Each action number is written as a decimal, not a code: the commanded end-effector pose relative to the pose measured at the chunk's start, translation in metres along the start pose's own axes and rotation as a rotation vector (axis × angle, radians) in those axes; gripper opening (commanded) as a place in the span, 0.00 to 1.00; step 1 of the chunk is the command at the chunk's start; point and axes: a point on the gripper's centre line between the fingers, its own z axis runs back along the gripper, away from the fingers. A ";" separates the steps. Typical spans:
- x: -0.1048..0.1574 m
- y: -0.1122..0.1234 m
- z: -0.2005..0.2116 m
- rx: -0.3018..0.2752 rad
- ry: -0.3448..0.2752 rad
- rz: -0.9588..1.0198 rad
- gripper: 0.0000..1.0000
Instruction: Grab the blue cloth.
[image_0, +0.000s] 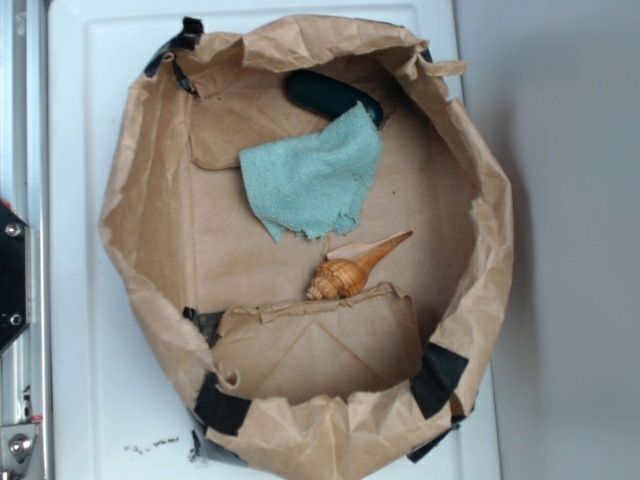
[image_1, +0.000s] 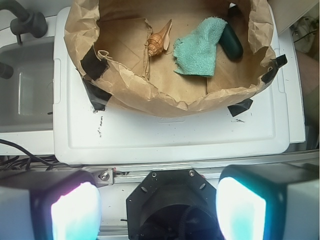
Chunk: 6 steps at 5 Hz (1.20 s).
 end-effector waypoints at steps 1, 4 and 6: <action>0.000 0.000 0.000 0.000 0.000 0.000 1.00; 0.147 -0.051 -0.025 -0.092 -0.086 -0.002 1.00; 0.147 -0.051 -0.025 -0.092 -0.086 -0.002 1.00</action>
